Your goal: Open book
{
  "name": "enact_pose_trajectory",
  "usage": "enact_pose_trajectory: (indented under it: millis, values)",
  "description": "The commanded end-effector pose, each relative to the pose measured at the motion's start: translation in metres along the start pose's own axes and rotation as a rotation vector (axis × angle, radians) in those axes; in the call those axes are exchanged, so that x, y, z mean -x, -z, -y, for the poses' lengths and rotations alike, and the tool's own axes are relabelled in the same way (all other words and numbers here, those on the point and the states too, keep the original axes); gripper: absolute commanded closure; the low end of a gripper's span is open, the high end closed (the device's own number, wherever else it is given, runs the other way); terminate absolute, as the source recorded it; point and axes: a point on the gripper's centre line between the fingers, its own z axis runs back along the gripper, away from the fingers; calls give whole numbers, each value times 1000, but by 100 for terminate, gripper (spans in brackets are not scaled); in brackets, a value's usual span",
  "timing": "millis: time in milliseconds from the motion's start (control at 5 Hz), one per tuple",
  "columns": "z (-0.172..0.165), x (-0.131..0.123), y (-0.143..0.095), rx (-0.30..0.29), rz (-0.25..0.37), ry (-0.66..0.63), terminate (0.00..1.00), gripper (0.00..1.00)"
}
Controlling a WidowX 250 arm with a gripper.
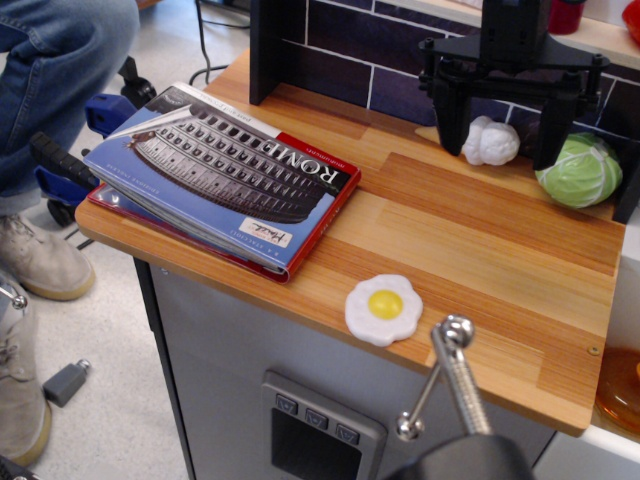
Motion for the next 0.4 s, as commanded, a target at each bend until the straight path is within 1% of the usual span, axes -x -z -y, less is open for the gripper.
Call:
enact_pose_trajectory:
  millis: [0, 200]
  values:
    - [0, 0, 0, 0, 0, 0, 0, 0]
    - [-32, -16, -16, -51, 45, -3, 0, 0]
